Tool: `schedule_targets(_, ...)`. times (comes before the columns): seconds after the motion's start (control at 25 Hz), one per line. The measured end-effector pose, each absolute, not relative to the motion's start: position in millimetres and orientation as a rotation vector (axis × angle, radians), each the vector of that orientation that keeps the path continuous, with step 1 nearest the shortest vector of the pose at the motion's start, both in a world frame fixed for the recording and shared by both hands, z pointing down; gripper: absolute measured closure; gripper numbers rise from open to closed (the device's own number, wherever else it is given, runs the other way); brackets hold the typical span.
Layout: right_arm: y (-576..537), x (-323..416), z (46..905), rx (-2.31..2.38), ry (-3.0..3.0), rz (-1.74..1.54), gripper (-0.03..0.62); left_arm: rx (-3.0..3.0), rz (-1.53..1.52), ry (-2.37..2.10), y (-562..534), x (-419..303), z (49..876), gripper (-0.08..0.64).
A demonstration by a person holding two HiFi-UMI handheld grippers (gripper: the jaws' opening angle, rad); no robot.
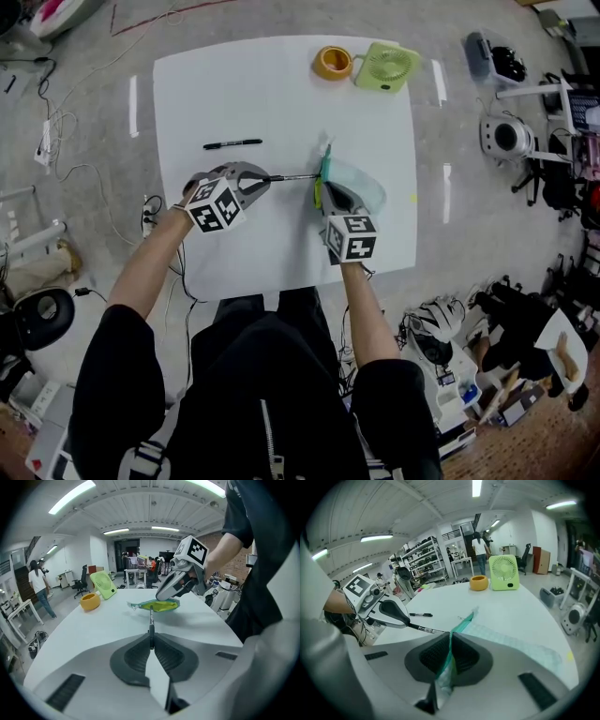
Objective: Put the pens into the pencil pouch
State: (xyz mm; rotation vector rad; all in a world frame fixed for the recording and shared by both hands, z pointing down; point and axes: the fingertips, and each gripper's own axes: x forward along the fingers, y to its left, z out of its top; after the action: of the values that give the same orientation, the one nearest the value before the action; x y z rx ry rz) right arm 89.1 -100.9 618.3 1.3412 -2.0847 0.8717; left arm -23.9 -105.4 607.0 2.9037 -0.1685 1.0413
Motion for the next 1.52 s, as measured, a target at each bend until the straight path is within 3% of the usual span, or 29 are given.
schedule_targets(1.52,-70,79,589,1.233,-2.265,0.88,0.566,2.959,0.949,-0.047,-72,89,606,0.517)
